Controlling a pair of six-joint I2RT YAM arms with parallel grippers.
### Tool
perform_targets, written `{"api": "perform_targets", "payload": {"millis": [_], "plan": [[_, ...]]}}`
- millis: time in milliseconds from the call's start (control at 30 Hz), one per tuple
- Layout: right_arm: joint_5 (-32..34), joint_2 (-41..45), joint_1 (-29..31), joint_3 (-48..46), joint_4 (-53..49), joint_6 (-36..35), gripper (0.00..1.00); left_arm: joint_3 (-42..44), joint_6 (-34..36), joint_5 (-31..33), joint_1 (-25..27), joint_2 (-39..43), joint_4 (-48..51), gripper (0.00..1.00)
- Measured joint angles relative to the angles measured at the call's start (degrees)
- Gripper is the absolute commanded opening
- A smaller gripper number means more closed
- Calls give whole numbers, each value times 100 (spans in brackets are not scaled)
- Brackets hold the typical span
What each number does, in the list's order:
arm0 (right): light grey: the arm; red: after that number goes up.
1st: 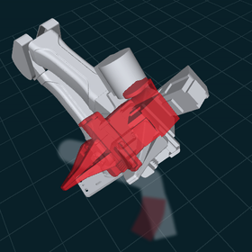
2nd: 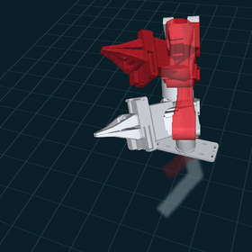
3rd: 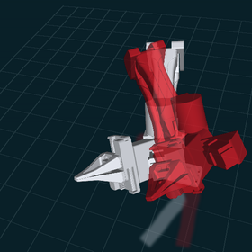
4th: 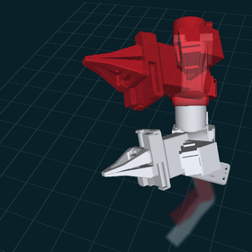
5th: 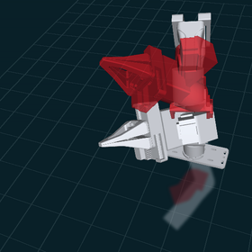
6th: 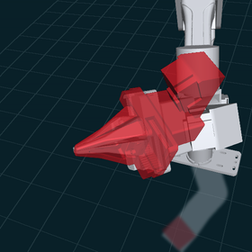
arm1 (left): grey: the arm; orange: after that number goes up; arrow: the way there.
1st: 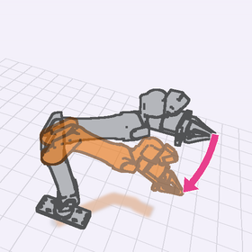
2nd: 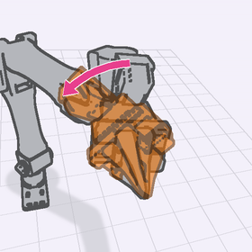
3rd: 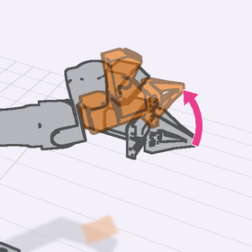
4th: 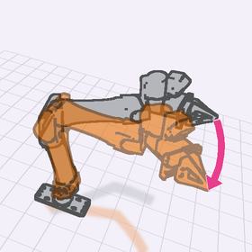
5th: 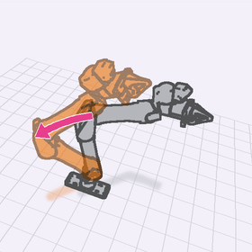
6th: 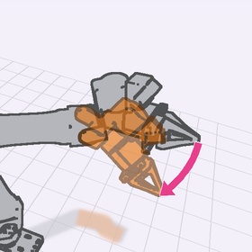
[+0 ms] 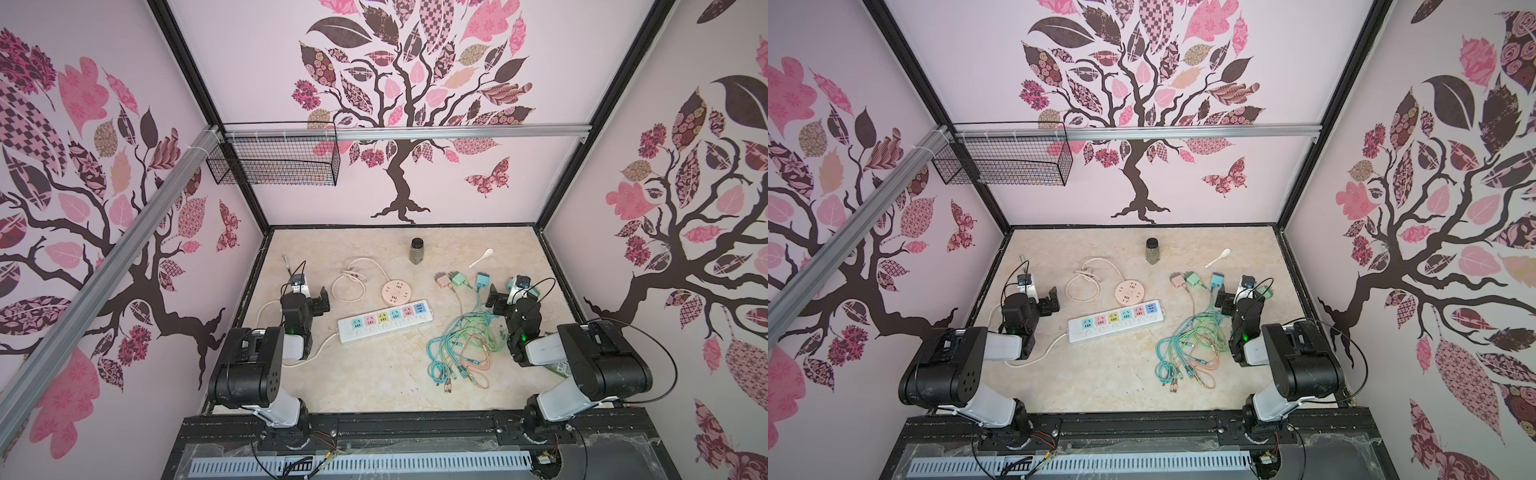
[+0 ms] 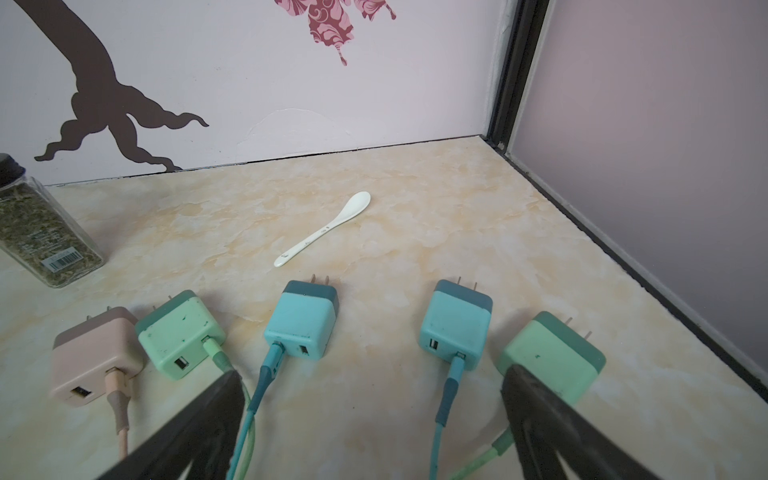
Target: Insert the plug
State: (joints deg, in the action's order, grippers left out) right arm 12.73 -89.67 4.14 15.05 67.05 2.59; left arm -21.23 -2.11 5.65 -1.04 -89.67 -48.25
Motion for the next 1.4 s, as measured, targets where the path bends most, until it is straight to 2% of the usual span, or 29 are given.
{"api": "perform_targets", "payload": {"millis": [667,800,933,1167,1267,1400], "plan": [[-55,50,0,15,-101,-4,100,0,2,-57,-17,7,7,98],[-87,398,0,431,-1034,-9,100,-61,-11,37,-15,232,334,98],[-68,763,0,680,-1464,-17,100,-271,-76,332,50,667,828,97],[151,1095,0,1259,-3001,79,100,-855,-120,1386,584,1049,1919,96],[315,1121,0,1585,-3718,197,98,-1198,-186,1609,848,1117,2415,96],[514,1117,0,2179,-4789,426,93,-1569,-428,1539,1060,1294,3051,95]]}}
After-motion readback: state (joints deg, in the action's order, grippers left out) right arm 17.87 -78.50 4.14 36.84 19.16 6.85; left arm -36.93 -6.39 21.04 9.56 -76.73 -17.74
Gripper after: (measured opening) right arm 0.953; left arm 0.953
